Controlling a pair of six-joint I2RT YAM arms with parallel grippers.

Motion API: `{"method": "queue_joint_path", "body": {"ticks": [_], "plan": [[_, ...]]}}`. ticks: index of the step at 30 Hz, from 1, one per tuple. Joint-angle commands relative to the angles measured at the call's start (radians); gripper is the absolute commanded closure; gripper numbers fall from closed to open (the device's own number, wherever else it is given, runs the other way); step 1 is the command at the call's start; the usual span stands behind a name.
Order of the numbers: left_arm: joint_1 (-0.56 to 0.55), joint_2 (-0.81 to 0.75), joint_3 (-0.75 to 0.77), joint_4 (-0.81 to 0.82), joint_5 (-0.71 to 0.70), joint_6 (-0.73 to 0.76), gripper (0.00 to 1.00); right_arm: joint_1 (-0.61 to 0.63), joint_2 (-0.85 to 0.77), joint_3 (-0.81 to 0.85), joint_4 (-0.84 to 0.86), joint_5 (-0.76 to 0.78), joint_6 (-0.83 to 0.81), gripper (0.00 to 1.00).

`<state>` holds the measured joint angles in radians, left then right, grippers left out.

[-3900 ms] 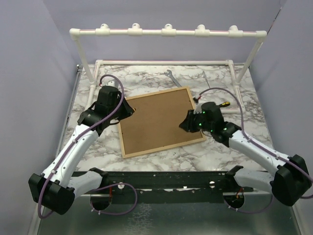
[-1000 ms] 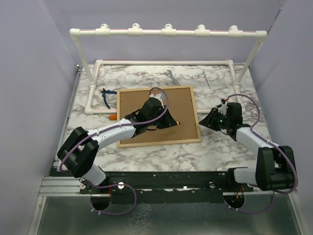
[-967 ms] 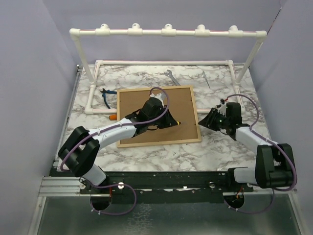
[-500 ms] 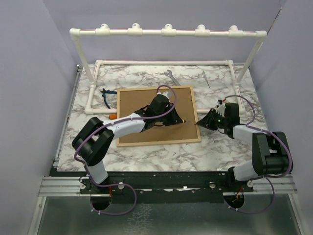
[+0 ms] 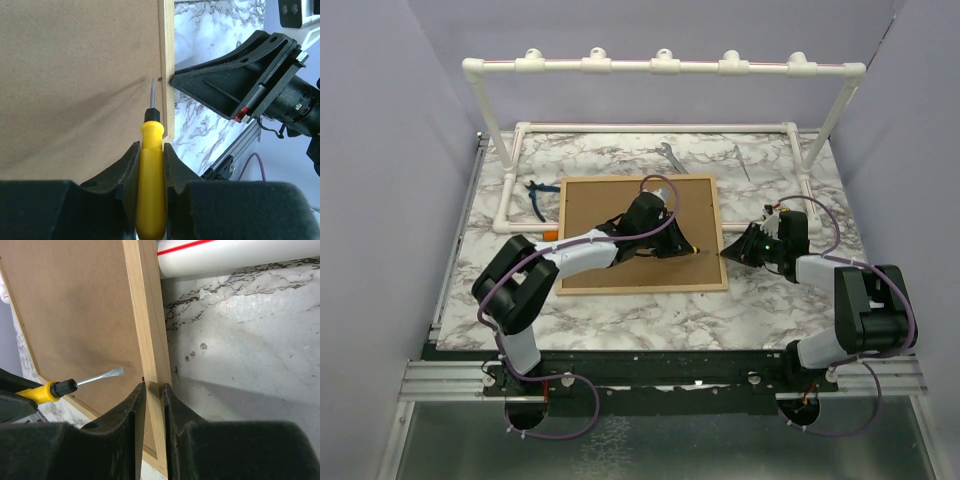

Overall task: Take the photo out of the frame
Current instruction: Release the photo frame item from the photo frame.

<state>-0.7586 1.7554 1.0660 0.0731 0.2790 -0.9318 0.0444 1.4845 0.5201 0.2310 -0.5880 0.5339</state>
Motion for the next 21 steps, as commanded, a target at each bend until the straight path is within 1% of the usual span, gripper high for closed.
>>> {"method": "queue_joint_path", "body": {"ticks": [1, 2, 8, 10, 12, 13, 16, 21], "plan": [[0.002, 0.029, 0.028, 0.021, 0.052, -0.011, 1.0, 0.003, 0.034, 0.011, 0.001, -0.048, -0.003, 0.78], [0.002, 0.032, 0.029, 0.022, 0.058, -0.014, 1.0, 0.002, 0.039, 0.013, -0.001, -0.051, -0.004, 0.8], [0.002, 0.041, 0.031, 0.023, 0.066, -0.03, 1.0, 0.002, 0.049, 0.017, 0.0, -0.052, -0.005, 0.81], [0.002, 0.05, 0.034, 0.023, 0.072, -0.032, 1.0, 0.002, 0.051, 0.018, -0.002, -0.054, -0.009, 0.86], [0.002, 0.058, 0.037, 0.026, 0.077, -0.035, 1.0, 0.002, 0.055, 0.023, -0.007, -0.056, -0.012, 0.87], [0.002, 0.061, 0.038, 0.026, 0.08, -0.035, 1.0, 0.002, 0.057, 0.024, -0.008, -0.059, -0.015, 0.9], [0.002, 0.07, 0.044, 0.028, 0.09, -0.039, 1.0, 0.002, 0.065, 0.031, -0.016, -0.061, -0.02, 0.96], [0.002, 0.083, 0.051, 0.028, 0.091, -0.04, 1.0, 0.002, 0.072, 0.035, -0.019, -0.064, -0.023, 0.97]]}}
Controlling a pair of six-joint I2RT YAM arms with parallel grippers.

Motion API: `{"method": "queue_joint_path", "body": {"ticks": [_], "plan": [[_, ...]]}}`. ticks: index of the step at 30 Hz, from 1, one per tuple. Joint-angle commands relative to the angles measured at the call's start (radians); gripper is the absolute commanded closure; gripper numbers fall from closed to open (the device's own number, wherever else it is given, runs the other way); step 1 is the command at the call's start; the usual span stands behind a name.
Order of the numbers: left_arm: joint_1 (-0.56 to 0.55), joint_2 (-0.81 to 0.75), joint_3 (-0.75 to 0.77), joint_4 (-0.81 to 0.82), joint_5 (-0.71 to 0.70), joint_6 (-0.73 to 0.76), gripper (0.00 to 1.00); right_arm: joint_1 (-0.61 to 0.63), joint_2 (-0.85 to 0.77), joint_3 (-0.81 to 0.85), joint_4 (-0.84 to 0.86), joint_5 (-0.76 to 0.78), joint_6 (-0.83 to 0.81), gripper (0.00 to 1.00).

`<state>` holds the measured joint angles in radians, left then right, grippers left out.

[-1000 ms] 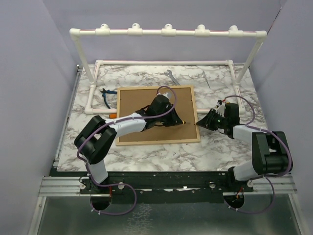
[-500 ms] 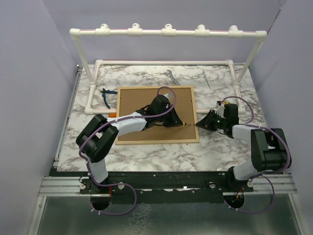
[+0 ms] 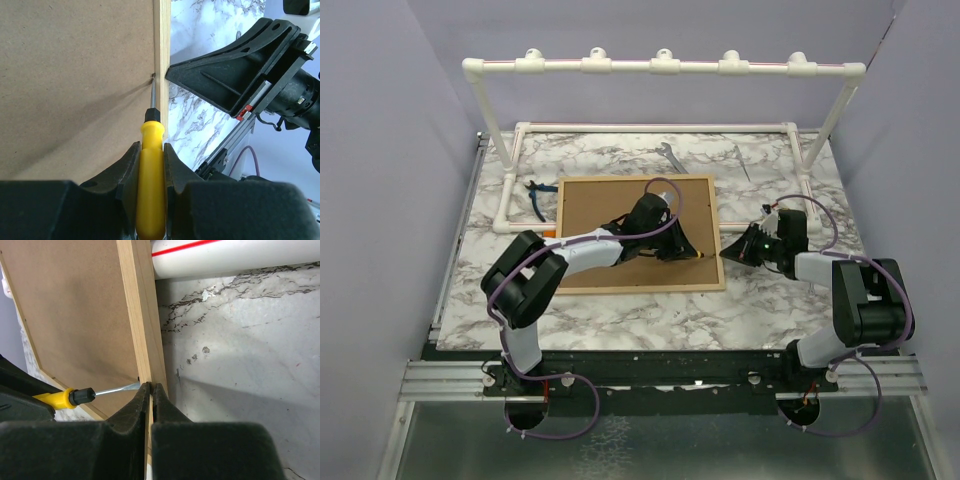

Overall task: Take the photo out of the frame
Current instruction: Release the photo frame item from the photo frame.

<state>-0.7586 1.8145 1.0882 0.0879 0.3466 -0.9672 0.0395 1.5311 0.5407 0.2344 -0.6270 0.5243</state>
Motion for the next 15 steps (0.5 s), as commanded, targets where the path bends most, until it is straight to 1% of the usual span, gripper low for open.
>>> {"method": "queue_joint_path", "body": {"ticks": [1, 9, 15], "plan": [[0.001, 0.027, 0.03, 0.013, 0.023, -0.004, 1.0, 0.006, 0.026, 0.015, -0.023, -0.026, -0.015, 0.97], [0.009, 0.016, 0.017, 0.015, 0.011, -0.002, 1.0, 0.007, 0.028, 0.02, -0.031, -0.024, -0.018, 0.97], [0.044, -0.016, -0.013, 0.002, 0.03, 0.005, 1.0, 0.007, 0.027, 0.021, -0.031, -0.027, -0.017, 0.97]]}}
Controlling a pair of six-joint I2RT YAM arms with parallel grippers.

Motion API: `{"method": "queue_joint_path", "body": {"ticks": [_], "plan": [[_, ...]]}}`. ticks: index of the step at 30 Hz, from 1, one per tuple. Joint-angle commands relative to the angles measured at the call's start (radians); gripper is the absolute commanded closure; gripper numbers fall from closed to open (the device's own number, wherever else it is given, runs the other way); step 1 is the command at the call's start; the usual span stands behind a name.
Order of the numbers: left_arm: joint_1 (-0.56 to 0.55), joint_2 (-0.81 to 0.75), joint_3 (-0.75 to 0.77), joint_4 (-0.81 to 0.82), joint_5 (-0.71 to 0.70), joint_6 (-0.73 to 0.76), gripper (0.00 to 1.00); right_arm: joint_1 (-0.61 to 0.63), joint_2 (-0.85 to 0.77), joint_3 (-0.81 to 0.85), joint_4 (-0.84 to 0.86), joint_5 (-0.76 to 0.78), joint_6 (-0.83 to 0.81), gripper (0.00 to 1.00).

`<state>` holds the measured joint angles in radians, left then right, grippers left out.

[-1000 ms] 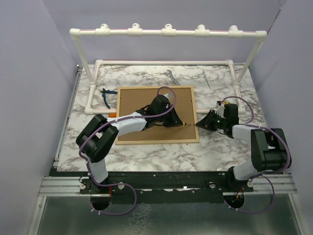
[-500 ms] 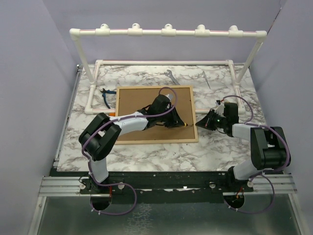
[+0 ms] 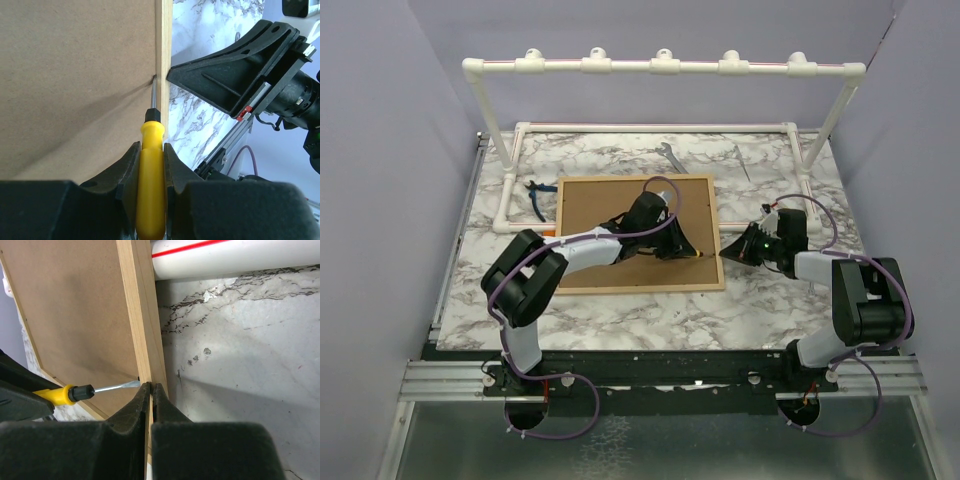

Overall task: Take the photo out of the frame
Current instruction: Release the photo frame item from the photo frame.

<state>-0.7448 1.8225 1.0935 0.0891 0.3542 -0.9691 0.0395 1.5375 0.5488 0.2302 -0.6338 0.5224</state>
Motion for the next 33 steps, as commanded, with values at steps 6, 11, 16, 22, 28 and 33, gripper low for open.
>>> {"method": "queue_joint_path", "body": {"ticks": [6, 11, 16, 22, 28, 33], "plan": [[0.044, -0.022, -0.028, 0.0, 0.041, 0.012, 1.0, 0.007, 0.021, 0.012, -0.026, -0.021, -0.016, 0.97], [0.044, 0.003, -0.02, 0.019, 0.059, 0.005, 1.0, 0.008, 0.024, 0.015, -0.026, -0.029, -0.016, 0.97], [0.044, 0.014, -0.016, 0.038, 0.087, -0.008, 1.0, 0.008, 0.028, 0.017, -0.029, -0.035, -0.018, 0.97], [0.044, 0.021, -0.012, 0.039, 0.103, -0.01, 1.0, 0.007, 0.032, 0.018, -0.026, -0.039, -0.018, 0.97], [0.044, 0.036, -0.008, 0.047, 0.11, -0.014, 1.0, 0.007, 0.035, 0.019, -0.025, -0.041, -0.018, 0.97], [0.043, 0.045, -0.003, 0.052, 0.108, -0.014, 1.0, 0.008, 0.037, 0.019, -0.022, -0.046, -0.018, 0.97]]}}
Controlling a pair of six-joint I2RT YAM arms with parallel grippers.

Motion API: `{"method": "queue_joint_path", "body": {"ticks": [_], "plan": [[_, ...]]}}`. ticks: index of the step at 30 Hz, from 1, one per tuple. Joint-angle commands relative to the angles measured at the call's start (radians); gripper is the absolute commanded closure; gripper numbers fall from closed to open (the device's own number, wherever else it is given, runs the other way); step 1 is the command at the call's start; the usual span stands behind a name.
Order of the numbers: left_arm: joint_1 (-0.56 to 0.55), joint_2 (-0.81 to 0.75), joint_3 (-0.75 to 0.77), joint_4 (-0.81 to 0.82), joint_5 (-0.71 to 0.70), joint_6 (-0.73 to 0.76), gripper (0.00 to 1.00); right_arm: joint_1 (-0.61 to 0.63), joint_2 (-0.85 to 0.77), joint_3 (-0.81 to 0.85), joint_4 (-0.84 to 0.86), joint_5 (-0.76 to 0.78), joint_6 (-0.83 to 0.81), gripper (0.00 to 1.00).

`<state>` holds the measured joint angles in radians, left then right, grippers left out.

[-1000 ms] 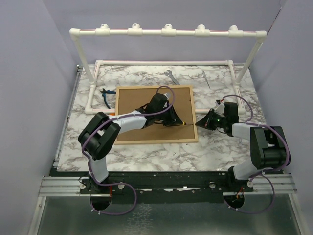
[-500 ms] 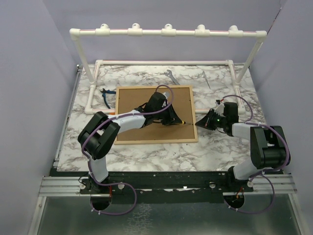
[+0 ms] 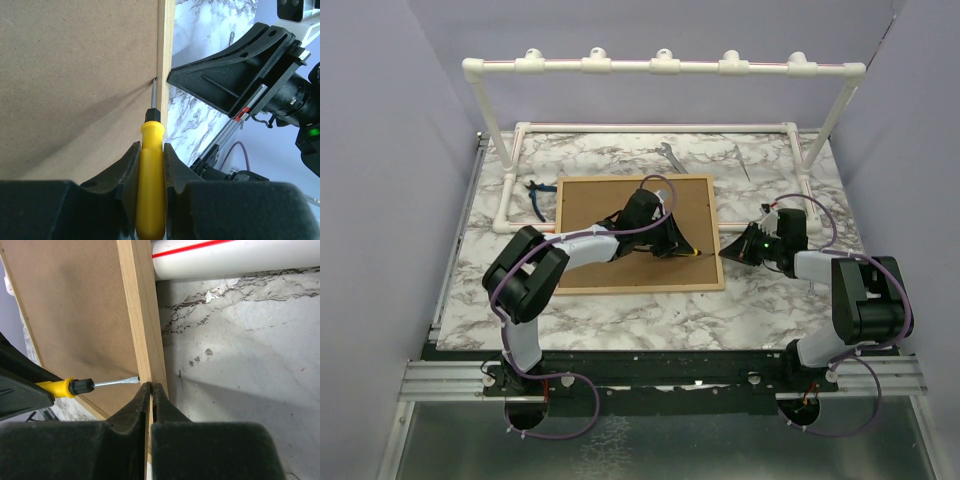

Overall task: Take the photo out of the frame
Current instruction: Release the photo frame item from the photo frame.

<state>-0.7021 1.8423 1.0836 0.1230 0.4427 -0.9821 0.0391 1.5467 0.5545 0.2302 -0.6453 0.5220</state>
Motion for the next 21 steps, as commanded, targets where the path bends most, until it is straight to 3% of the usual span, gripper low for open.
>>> {"method": "queue_joint_path", "body": {"ticks": [1, 21], "plan": [[0.001, 0.029, 0.008, 0.02, 0.018, 0.0, 1.0, 0.007, 0.029, 0.013, -0.022, -0.036, -0.017, 0.97], [-0.043, 0.076, 0.098, 0.024, 0.029, -0.026, 1.0, 0.009, 0.07, 0.022, -0.016, -0.089, -0.019, 0.96]]}}
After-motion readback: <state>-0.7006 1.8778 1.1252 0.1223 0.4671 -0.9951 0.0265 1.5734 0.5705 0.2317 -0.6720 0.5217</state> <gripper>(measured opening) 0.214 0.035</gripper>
